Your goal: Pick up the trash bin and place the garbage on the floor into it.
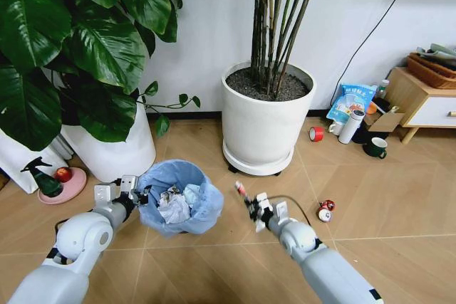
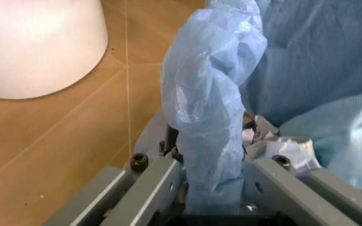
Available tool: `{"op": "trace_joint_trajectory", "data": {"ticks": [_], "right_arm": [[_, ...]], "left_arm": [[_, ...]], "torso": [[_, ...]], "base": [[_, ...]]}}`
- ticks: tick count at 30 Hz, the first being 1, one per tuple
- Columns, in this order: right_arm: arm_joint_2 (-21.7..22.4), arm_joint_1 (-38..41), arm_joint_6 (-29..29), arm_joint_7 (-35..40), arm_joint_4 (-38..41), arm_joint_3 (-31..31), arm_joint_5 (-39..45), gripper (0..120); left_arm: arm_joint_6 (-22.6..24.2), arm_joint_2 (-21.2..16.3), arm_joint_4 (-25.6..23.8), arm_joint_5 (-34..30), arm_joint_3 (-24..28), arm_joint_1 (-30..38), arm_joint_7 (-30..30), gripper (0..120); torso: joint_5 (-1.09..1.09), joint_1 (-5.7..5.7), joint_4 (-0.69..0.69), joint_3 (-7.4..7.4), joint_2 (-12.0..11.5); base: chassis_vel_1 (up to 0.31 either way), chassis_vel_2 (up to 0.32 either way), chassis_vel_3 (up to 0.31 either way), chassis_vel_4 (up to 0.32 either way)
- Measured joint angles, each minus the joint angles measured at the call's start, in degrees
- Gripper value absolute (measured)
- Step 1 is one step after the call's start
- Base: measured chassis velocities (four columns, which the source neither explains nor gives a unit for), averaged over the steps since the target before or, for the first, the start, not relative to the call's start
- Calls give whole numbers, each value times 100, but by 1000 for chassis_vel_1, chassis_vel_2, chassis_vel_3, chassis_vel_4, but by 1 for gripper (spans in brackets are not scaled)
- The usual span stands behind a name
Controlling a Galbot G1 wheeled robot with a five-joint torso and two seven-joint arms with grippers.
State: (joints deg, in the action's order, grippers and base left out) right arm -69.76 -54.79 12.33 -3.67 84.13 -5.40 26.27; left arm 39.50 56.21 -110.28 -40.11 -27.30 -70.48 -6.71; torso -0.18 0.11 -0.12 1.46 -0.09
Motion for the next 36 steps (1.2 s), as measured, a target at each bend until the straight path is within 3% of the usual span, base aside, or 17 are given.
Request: {"op": "trace_joint_trajectory", "data": {"ticks": [11, 21, 36], "right_arm": [[225, 630, -155, 145, 1368, -313, 409, 0], [3, 1682, 8, 604, 2033, 562, 944, 0], [-210, 1351, -108, 646, 1695, 1498, 717, 2]], "left_arm": [[189, -160, 439, -418, 489, 624, -9, 0], [244, 62, 1199, -470, 1346, 1596, 23, 0], [174, 213, 1260, -497, 1479, 1793, 6, 0]], "torso": [[0, 0, -3, 0, 0], [-1, 0, -1, 0, 0], [0, -1, -1, 0, 1]], "base": [[0, 0, 0, 0], [0, 0, 0, 0], [0, 0, 0, 0]]}}
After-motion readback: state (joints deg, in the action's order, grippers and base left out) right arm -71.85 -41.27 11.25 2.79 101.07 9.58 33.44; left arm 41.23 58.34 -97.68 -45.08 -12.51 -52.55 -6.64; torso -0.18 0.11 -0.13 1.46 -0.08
